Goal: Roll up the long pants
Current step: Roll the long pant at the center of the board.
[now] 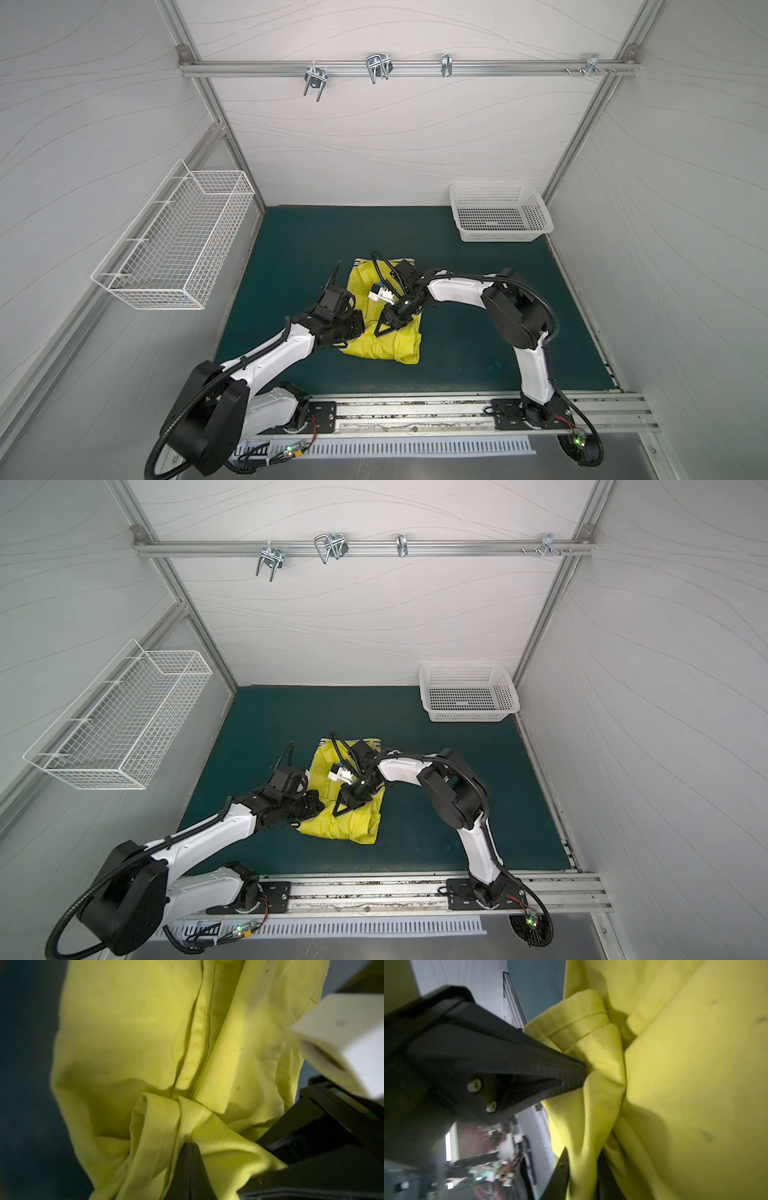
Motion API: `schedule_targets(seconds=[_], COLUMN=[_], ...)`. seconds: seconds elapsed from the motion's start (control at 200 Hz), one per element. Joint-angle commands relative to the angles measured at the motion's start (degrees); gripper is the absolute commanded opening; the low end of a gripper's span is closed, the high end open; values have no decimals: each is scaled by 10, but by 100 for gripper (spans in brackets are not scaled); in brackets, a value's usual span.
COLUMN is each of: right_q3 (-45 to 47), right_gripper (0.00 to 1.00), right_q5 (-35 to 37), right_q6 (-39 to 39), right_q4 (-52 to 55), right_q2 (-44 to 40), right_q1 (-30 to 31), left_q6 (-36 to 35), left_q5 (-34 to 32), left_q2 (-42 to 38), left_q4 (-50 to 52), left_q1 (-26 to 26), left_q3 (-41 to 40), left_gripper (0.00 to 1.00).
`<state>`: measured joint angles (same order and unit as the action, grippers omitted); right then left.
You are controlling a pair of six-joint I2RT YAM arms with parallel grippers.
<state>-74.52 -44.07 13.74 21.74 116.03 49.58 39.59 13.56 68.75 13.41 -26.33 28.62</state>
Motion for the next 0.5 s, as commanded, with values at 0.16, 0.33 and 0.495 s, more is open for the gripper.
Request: schedule_targets(seconds=[0.16, 0.33, 0.495], right_q3=[130, 188, 251], right_gripper=[65, 70, 72], right_q5=[629, 757, 796], right_q6=[-184, -256, -310], right_q4=[-17, -70, -116], right_q2=[-223, -258, -286], right_q1=[164, 259, 318], left_q6=[-18, -34, -38], left_q5=[6, -6, -2], left_q2=[72, 96, 114], left_q4=[-34, -38, -47], left_q1=[-3, -3, -3], left_q3=[-3, 2, 3], left_gripper=[0, 0, 0])
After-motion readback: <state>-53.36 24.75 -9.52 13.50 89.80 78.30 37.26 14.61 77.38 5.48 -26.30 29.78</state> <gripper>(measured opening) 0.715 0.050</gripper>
